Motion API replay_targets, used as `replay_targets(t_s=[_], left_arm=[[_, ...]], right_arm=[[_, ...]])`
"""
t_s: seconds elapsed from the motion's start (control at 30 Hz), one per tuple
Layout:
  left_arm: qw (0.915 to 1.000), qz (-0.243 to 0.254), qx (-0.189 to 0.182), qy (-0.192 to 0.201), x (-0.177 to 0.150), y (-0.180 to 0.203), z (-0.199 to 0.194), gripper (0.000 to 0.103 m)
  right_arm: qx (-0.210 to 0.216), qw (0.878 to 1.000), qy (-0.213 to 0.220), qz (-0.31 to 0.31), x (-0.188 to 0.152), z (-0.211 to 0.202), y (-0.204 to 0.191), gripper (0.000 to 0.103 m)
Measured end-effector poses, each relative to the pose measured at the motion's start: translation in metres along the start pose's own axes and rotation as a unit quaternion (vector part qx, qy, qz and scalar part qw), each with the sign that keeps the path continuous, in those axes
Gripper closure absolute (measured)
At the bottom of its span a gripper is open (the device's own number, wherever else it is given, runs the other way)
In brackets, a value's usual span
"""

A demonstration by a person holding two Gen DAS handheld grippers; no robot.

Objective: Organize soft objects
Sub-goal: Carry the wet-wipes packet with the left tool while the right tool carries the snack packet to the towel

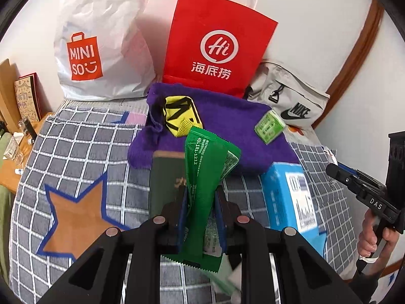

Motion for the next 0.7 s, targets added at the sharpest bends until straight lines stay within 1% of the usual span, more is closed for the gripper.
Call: replay_targets(t_s=[0.13, 0.47, 0.7], left_arm=[[1.0, -0.005, 0.005, -0.007, 0.014, -0.008, 0.016, 0.083], [0.9997, -0.016, 0.004, -0.015, 0.048, -0.023, 0.052, 0.083], [0.9992, -0.027, 0.0, -0.028, 0.063, -0.029, 0.08, 0.082]], right_arm=[[-0.006, 1.0, -0.007, 0.0, 0.014, 0.017, 0.005, 0.067], [-0.019, 0.999, -0.044, 0.003, 0.039, 0.071, 0.024, 0.067], [-0.031, 0.996, -0.083, -0.003, 0.042, 0.108, 0.033, 0.067]])
Point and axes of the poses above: each gripper's, at about its wrist camera, not at the fingertips, and z roughly the way its jaws point, y to its right, x to its top, the point moved 6 cm from there along z, roughly the way its jaws point, and after that the axes turned 12 degrees about z, right-handed, at the moved point
